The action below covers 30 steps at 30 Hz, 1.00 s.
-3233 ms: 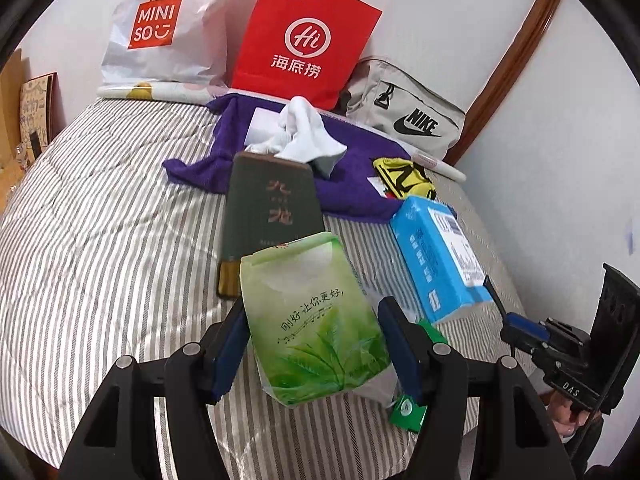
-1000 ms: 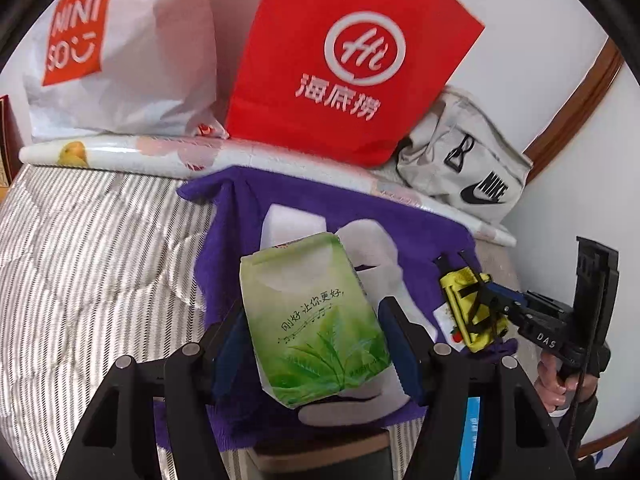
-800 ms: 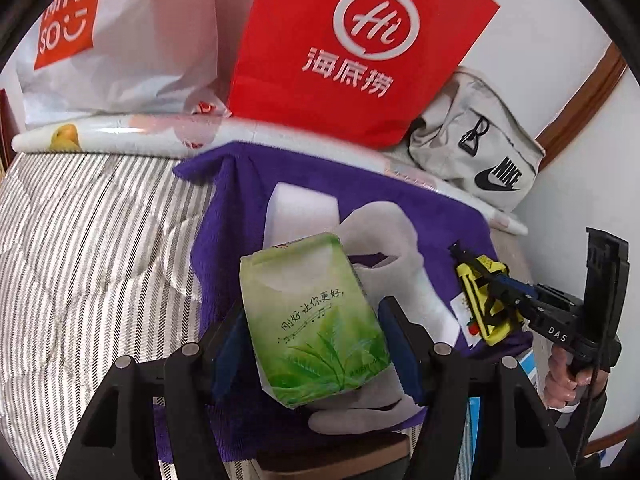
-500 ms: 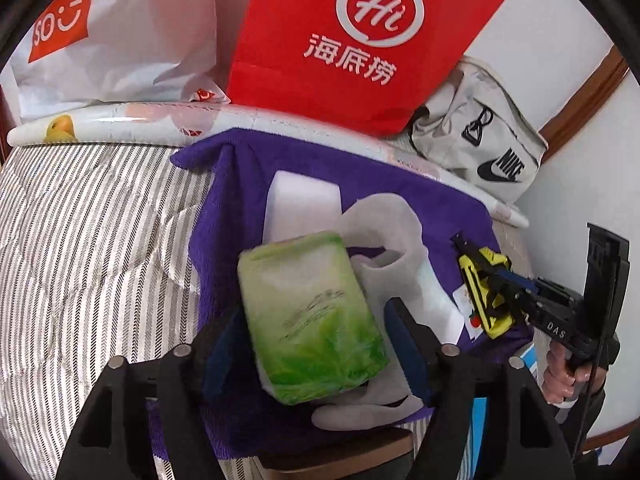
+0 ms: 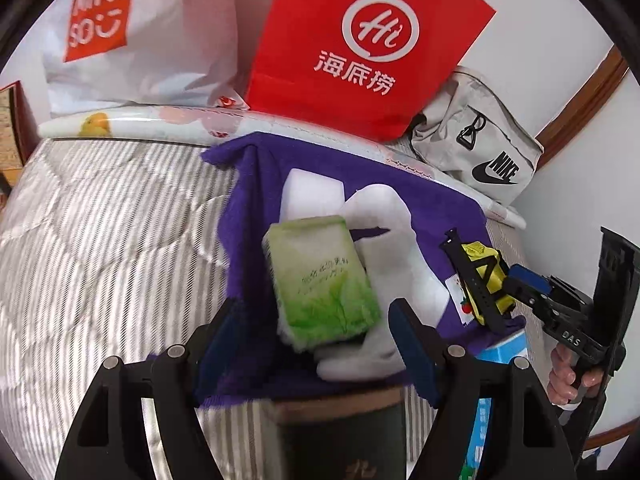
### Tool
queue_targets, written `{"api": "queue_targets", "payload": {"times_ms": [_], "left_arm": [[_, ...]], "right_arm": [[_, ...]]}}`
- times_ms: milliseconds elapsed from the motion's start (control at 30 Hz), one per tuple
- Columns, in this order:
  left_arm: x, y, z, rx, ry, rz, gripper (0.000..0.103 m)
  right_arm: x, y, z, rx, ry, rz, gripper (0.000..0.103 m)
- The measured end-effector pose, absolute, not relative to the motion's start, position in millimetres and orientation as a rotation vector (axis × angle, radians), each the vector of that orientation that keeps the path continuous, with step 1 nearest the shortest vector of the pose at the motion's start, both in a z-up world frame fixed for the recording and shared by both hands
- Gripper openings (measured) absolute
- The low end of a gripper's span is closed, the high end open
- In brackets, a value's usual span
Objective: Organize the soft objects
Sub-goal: 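Open both tools to drop the tissue pack and strap onto the towel, then close the left tool on the white mesh bag while the right tool moves toward the green packet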
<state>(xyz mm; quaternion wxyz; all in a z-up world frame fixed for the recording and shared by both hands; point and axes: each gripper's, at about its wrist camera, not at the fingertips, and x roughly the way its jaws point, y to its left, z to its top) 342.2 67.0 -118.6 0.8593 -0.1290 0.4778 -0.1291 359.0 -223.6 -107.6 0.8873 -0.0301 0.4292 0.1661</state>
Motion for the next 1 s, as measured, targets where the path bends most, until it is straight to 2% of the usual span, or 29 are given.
{"api": "queue_targets", "payload": {"times_ms": [333, 500, 600, 1000], "left_arm": [[264, 75, -82, -0.283, 0.894, -0.283, 0.073], [224, 62, -79, -0.192, 0.873, -0.274, 0.073], [197, 51, -86, -0.151, 0.872, -0.292, 0.073], [144, 17, -161, -0.146, 1.019, -0.366, 0.073]], "right_arm": [[269, -222, -71, -0.062, 0.788, 0.375, 0.043], [217, -223, -61, -0.048, 0.760, 0.383, 0.045], [186, -226, -61, -0.018, 0.748, 0.411, 0.048], [104, -243, -99, 0.103, 0.776, 0.399, 0.048]]}}
